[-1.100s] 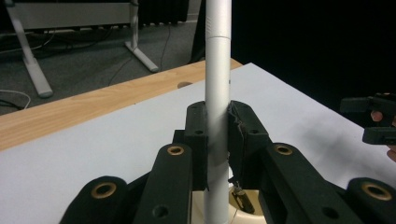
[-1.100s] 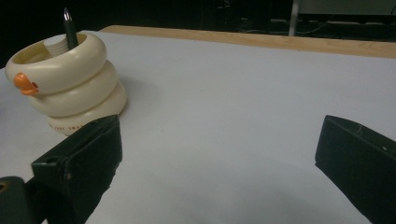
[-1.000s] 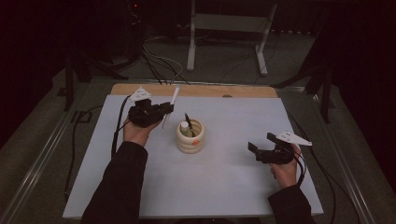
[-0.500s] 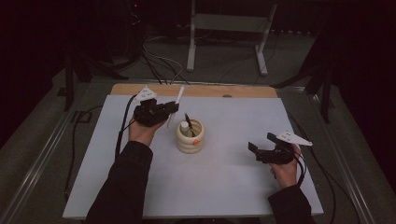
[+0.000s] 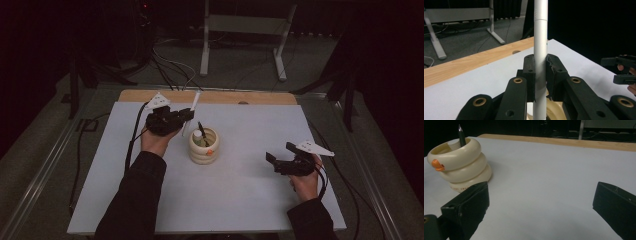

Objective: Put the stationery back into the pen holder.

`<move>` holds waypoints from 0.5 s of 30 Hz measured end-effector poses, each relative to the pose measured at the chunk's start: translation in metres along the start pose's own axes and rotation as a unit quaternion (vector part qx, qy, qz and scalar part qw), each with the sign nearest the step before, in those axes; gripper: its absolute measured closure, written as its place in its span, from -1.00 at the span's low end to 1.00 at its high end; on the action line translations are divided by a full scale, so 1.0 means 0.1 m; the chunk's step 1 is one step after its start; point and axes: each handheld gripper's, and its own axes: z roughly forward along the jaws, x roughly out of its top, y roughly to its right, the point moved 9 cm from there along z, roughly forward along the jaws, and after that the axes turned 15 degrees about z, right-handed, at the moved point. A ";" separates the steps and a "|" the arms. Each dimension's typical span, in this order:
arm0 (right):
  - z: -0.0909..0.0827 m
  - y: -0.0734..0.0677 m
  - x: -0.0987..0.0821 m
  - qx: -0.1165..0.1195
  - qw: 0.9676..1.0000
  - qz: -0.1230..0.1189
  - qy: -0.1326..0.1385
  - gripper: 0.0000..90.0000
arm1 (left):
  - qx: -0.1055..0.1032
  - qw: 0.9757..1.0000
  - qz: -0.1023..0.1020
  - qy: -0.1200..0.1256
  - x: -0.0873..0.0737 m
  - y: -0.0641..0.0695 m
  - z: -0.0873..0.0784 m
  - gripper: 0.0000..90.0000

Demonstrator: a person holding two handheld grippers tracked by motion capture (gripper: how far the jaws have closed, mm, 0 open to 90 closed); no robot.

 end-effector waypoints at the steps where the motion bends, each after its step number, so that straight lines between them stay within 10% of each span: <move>1: 0.00 0.00 0.00 0.000 1.000 0.000 0.000 -0.98 | -0.001 1.000 0.000 0.001 0.00 0.01 0.01 0.76; 15: 0.00 0.00 0.00 0.000 1.000 0.000 0.000 -0.98 | -0.009 1.000 0.005 0.006 0.04 0.10 0.11 0.76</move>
